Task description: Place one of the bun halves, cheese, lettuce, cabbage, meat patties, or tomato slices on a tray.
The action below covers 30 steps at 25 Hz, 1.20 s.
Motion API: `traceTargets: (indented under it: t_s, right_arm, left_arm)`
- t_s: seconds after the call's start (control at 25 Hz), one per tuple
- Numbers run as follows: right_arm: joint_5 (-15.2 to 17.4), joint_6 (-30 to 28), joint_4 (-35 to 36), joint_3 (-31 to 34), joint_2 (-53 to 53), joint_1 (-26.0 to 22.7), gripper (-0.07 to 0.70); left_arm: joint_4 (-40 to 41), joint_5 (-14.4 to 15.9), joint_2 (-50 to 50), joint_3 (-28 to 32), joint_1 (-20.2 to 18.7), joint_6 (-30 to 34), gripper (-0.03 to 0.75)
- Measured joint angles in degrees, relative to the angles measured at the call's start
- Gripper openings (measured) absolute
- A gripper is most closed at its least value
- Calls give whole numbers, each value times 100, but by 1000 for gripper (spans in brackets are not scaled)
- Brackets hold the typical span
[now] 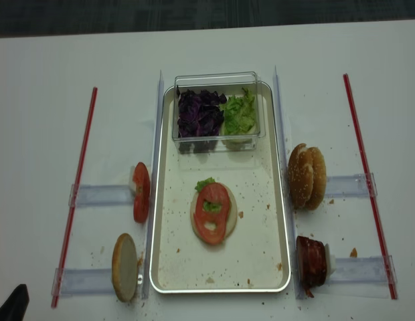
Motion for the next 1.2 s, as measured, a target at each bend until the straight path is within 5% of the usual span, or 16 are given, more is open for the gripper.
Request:
traceTargets:
  t_s: [1.2]
  right_arm:
    - [0, 0, 0, 0, 0, 0, 571]
  left_arm:
    - [0, 0, 0, 0, 0, 0, 493]
